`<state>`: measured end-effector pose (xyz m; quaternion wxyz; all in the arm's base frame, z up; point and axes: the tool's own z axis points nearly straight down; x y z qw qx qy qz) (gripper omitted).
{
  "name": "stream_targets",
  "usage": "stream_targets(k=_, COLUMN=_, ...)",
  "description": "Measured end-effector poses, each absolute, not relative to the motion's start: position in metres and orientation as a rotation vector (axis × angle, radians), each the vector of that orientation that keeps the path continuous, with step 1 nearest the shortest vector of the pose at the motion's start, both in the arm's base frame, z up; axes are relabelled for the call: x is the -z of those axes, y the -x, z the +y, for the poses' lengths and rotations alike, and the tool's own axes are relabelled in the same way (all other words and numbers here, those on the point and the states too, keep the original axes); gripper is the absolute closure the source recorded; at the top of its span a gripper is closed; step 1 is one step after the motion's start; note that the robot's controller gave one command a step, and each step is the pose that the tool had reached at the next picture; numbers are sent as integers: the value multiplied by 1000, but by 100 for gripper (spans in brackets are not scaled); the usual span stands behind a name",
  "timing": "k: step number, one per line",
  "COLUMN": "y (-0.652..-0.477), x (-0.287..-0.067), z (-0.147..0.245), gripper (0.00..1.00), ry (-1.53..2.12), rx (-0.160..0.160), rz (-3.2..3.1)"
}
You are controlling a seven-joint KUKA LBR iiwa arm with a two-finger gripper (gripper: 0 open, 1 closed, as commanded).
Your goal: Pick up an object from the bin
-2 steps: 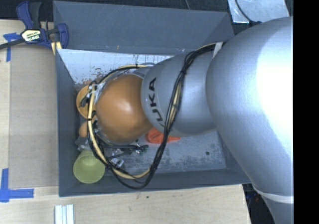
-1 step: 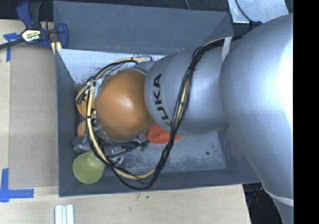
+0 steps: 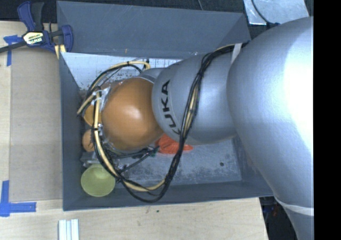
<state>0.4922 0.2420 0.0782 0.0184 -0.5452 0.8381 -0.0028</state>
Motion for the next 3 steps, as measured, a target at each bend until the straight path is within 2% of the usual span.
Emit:
stream_targets(k=2, y=-493, x=-84, z=242, gripper=100, ry=1687, rx=8, rz=2601)
stream_targets(k=3, y=-491, x=-95, z=241, gripper=100, ry=1688, rx=7, rz=2606)
